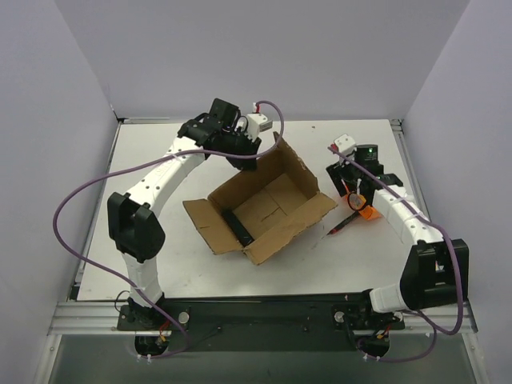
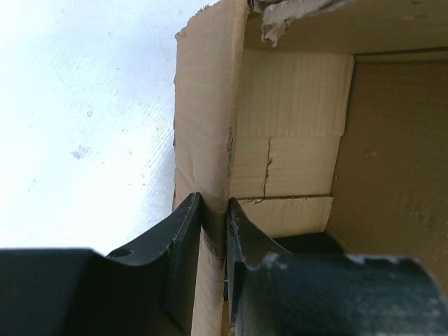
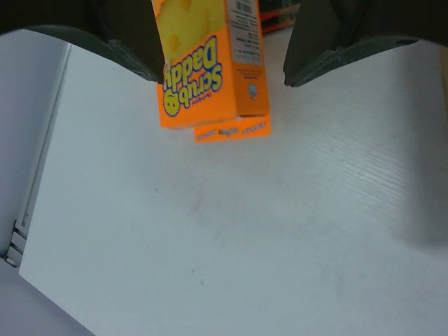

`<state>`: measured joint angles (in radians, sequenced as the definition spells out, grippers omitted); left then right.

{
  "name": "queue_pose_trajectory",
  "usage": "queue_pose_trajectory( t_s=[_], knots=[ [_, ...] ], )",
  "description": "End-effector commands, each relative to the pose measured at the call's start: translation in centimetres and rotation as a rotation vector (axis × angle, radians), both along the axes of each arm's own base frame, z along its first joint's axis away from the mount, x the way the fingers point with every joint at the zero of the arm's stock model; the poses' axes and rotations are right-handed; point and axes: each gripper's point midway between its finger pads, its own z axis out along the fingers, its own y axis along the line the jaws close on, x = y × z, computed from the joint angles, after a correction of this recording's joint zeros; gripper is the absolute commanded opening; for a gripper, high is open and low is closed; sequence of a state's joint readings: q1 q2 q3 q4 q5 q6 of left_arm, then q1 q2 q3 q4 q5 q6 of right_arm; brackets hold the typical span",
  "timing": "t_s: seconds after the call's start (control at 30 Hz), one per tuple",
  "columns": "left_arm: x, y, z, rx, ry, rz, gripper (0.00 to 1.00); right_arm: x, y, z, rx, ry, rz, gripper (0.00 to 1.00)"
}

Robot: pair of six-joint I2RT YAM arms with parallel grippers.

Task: Unpack the express box

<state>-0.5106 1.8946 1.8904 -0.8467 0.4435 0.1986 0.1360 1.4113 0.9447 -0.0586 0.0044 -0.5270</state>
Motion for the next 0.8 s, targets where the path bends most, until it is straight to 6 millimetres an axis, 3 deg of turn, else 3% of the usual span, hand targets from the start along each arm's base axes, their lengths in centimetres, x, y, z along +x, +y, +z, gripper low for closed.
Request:
queue_pose_trajectory(
  t_s=[0.0, 0.07, 0.27, 0.37, 0.53, 0.67, 0.73, 0.77],
  knots=[
    [-0.9, -1.8, 5.2, -0.009, -0.182, -0.122, 0.00, -1.7, 4.1, 4.0, 0.338, 0.023, -0.058, 0.70],
    [-1.1, -2.5, 6.3, 0.003, -0.230, -0.158, 0.00, -2.1, 4.7, 4.3, 0.383, 0.030, -0.073, 0.72],
    [-3.3, -5.2, 9.6, 0.128, -0.491, -0.315, 0.00, -2.5, 3.1, 3.6, 0.343, 0.028, -0.137, 0.72],
    [-4.5, -6.1, 8.8, 0.227, -0.558, -0.376, 0.00, -2.6, 2.8, 3.2, 0.351, 0.037, -0.160, 0.72],
    [-6.2, -6.5, 5.8, 0.274, -0.489, -0.391, 0.00, -2.0, 2.8, 3.9, 0.363, 0.015, -0.175, 0.71],
    [-5.3, -6.0, 5.3, 0.252, -0.436, -0.298, 0.00, -0.1, 2.1, 6.6, 0.386, -0.060, -0.201, 0.71],
    [-4.5, -5.5, 4.7, 0.263, -0.403, -0.250, 0.00, 1.2, 2.0, 9.5, 0.414, -0.126, -0.205, 0.71],
    [-3.2, -4.5, 4.8, 0.287, -0.408, -0.193, 0.00, 1.7, 2.1, 10.8, 0.427, -0.157, -0.204, 0.71]
  ],
)
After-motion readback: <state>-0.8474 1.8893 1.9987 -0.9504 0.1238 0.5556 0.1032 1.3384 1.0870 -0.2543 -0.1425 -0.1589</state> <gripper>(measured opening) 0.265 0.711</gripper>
